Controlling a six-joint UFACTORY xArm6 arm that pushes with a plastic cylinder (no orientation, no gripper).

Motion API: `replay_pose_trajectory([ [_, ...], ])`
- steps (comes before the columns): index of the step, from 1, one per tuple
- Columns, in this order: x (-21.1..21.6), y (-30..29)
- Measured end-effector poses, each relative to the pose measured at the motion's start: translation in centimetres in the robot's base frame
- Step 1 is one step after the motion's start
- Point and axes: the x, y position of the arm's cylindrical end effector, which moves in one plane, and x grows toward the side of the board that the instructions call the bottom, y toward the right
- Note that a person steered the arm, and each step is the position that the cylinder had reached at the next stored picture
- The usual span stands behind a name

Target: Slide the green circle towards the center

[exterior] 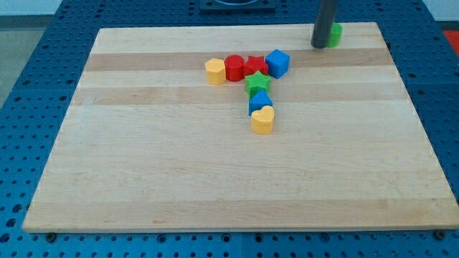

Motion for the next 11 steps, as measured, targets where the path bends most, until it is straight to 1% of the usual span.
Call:
replay_pose_trajectory([
  [3,-3.0,0.0],
  [4,-3.4,0.0],
  [5,-3.4,0.2],
  [7,-3.4,3.2],
  [11,-3.9,3.5],
])
